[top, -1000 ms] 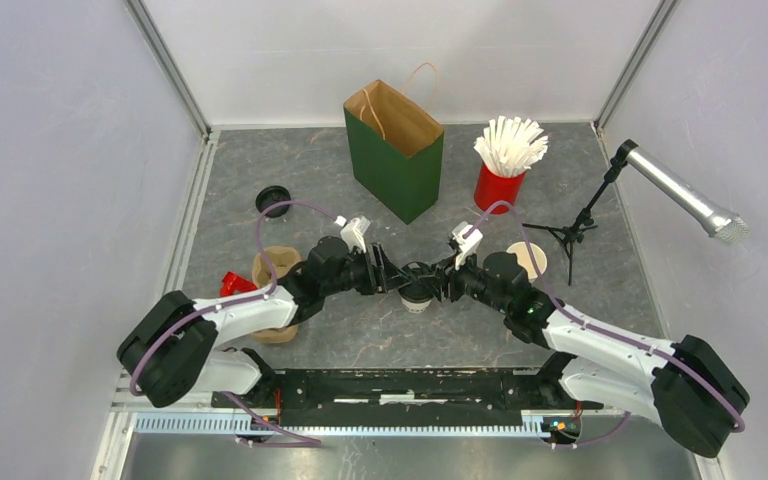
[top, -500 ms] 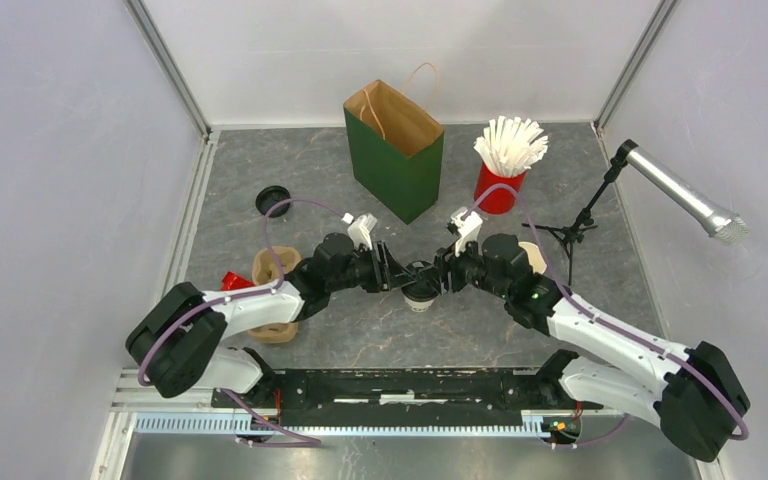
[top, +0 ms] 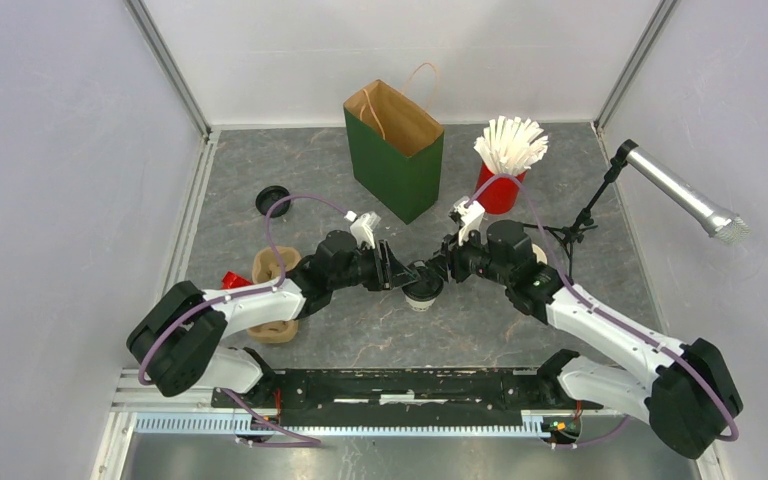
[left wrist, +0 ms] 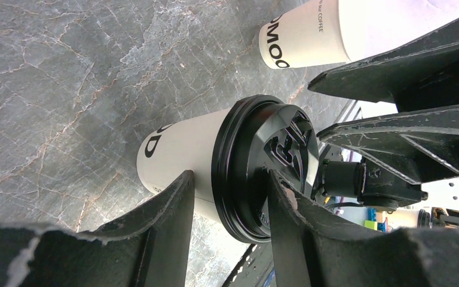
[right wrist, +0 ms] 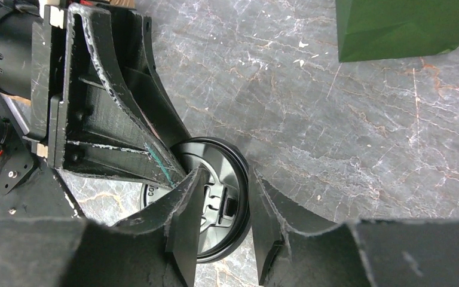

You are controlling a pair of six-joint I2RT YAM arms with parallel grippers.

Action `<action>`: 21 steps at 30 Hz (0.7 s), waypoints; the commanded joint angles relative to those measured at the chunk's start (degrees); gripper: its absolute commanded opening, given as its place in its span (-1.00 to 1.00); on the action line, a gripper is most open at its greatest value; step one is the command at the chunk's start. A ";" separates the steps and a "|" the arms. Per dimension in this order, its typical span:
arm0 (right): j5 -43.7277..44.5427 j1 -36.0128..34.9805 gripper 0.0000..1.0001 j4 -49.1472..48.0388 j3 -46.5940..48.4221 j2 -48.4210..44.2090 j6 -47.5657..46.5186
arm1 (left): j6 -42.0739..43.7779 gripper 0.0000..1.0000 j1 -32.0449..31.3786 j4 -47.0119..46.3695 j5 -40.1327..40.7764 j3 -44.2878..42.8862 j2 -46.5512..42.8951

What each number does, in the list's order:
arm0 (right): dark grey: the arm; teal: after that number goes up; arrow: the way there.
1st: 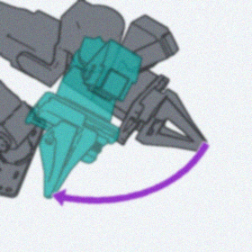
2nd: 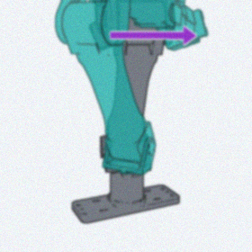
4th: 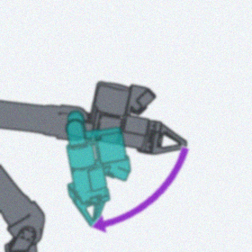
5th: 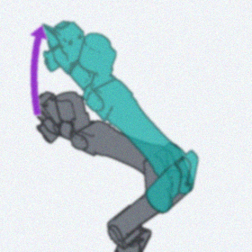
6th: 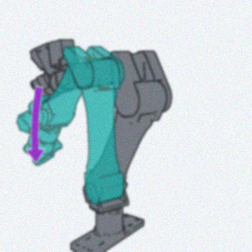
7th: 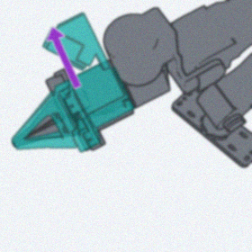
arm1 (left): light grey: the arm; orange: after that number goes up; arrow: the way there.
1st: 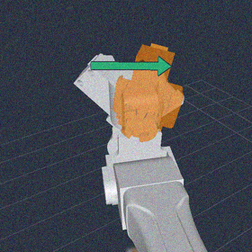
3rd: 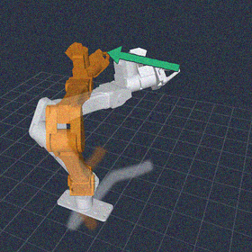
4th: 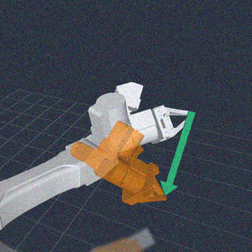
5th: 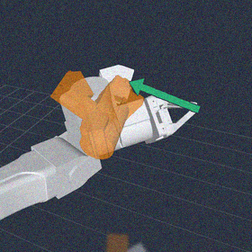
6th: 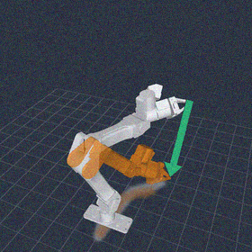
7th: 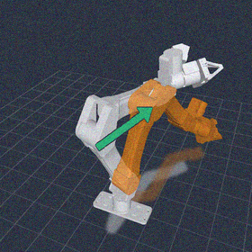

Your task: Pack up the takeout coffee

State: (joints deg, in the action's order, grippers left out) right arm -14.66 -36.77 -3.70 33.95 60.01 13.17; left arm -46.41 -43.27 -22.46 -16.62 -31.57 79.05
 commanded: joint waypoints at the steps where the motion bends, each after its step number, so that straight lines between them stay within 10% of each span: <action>1: -4.02 1.19 -0.24 -3.69 0.46 0.92 -0.81 | 5.41 -0.04 -0.50 10.94 3.44 1.39 3.11; 21: -4.63 4.24 -0.33 -18.26 -16.28 3.93 5.78 | 4.53 -0.05 -0.81 11.82 4.41 2.32 3.67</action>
State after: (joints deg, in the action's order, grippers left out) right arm -20.16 -32.99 -22.20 23.20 63.05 16.51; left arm -45.65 -43.48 -22.61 -16.49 -31.99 79.64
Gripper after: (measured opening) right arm 0.337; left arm 0.509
